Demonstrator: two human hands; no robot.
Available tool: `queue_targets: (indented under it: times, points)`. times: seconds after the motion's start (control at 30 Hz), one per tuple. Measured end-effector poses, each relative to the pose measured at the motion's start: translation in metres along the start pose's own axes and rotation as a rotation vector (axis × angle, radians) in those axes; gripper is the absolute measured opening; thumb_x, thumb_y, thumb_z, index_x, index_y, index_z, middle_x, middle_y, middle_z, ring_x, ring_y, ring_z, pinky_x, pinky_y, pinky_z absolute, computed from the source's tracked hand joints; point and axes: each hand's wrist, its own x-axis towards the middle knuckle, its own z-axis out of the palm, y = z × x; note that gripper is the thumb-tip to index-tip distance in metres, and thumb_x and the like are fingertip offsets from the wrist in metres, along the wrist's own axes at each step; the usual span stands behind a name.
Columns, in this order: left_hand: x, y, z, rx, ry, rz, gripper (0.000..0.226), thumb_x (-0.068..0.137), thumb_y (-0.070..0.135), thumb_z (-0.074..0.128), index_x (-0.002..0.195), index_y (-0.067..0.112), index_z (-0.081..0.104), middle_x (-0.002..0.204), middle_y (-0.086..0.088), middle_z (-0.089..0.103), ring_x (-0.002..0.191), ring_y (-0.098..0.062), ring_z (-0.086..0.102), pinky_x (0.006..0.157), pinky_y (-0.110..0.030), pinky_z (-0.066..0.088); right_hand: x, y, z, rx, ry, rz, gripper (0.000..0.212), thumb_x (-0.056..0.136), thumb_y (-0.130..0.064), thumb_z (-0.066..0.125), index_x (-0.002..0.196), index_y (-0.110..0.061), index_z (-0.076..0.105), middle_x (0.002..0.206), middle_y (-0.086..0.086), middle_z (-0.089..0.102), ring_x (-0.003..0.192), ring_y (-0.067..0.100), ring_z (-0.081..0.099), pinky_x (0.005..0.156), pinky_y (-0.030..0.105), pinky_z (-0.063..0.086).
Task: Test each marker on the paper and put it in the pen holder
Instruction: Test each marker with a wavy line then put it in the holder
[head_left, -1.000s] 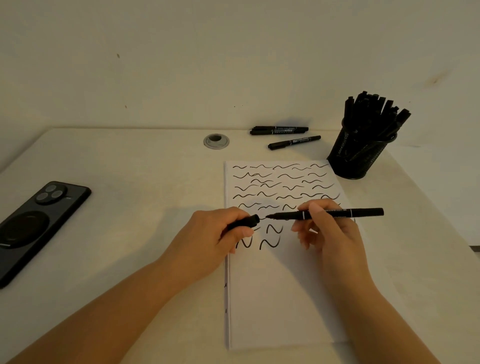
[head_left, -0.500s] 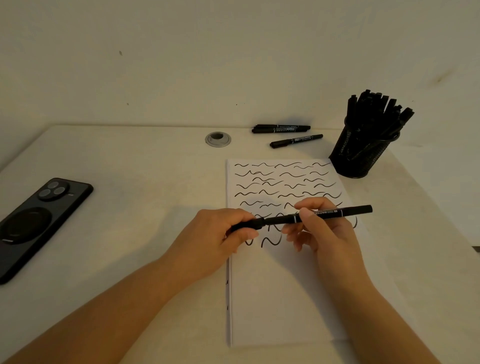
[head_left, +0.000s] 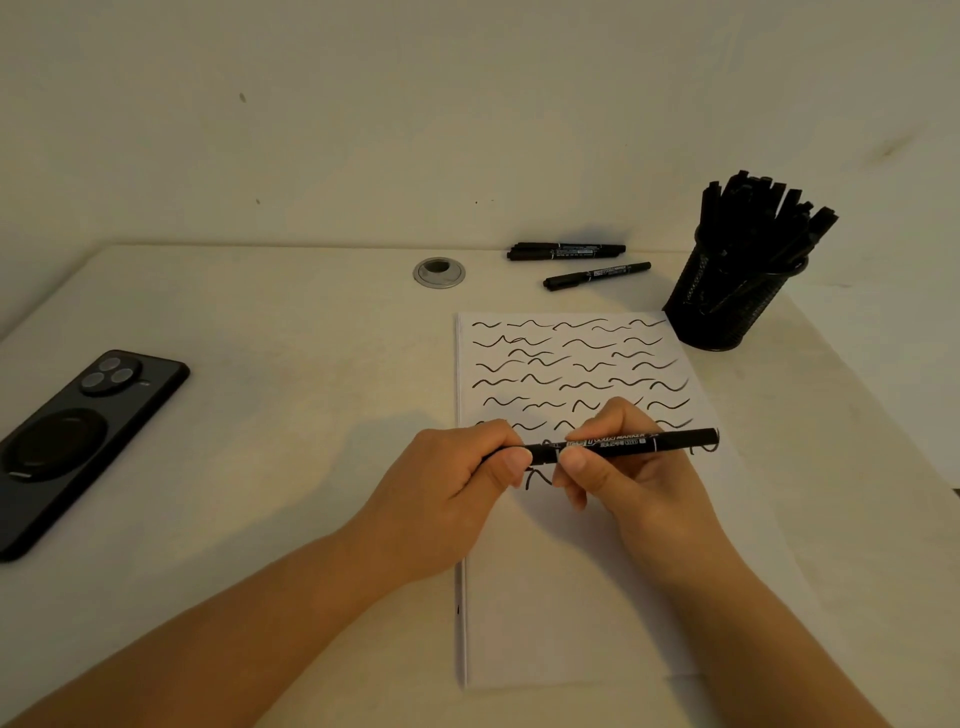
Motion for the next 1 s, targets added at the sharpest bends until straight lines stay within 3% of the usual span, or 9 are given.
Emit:
queue_targets:
  times: [0.27,0.47,0.63,0.77,0.9,1.0]
  points:
    - [-0.001,0.0,0.003,-0.104,-0.04,-0.042,0.029,0.083,0.05,0.037,0.062,0.034,0.049,0.044,0.01,0.039,0.041,-0.007,0.03,0.043,-0.014,0.022,-0.001,0.0,-0.002,-0.055,-0.077,-0.057,0.018,0.075,-0.009,0.062,0.068,-0.026,0.058,0.061,0.003,0.06,0.055,0.015,0.055,0.057,0.022,0.046]
    - [0.005,0.005,-0.001,-0.028,0.003,-0.042,0.025,0.087,0.038,0.039,0.065,0.036,0.049,0.047,0.012,0.045,0.042,-0.007,0.036,0.044,-0.014,0.026,0.003,-0.001,-0.001,-0.031,0.018,-0.051,0.011,0.073,-0.014,0.065,0.071,-0.024,0.063,0.057,-0.001,0.062,0.051,0.014,0.055,0.054,0.021,0.047]
    - [0.011,0.004,-0.013,-0.053,0.116,-0.072,0.022,0.089,0.035,0.05,0.067,0.037,0.053,0.05,0.017,0.053,0.045,-0.003,0.044,0.047,-0.01,0.033,0.003,-0.006,-0.017,0.158,0.092,0.027,0.01,0.074,-0.01,0.067,0.072,-0.019,0.072,0.068,0.003,0.066,0.061,0.015,0.06,0.054,0.023,0.047]
    - [0.024,0.009,-0.026,-0.126,0.185,-0.081,0.024,0.083,0.021,0.062,0.067,0.038,0.058,0.053,0.015,0.06,0.048,0.001,0.054,0.051,-0.006,0.038,0.005,-0.024,-0.037,-0.263,-0.023,0.046,0.021,0.074,-0.006,0.069,0.075,-0.027,0.073,0.068,0.004,0.068,0.056,0.009,0.058,0.055,0.016,0.047]
    - [0.049,0.028,-0.025,0.001,0.081,-0.034,0.004,0.075,0.044,0.059,0.074,0.04,0.06,0.063,0.017,0.063,0.054,-0.001,0.057,0.051,-0.012,0.041,0.015,-0.044,-0.041,-0.79,-0.075,-0.06,0.012,0.075,-0.027,0.07,0.081,-0.037,0.068,0.069,-0.015,0.066,0.068,0.004,0.058,0.064,0.014,0.045]
    - [0.071,0.045,-0.016,0.152,0.007,0.042,0.018,0.074,0.053,0.053,0.078,0.036,0.059,0.062,0.015,0.062,0.061,-0.002,0.058,0.054,-0.016,0.043,0.026,-0.058,-0.04,-0.999,-0.08,-0.138,0.008,0.078,-0.04,0.062,0.086,-0.04,0.061,0.07,-0.023,0.058,0.074,-0.001,0.056,0.066,0.011,0.041]
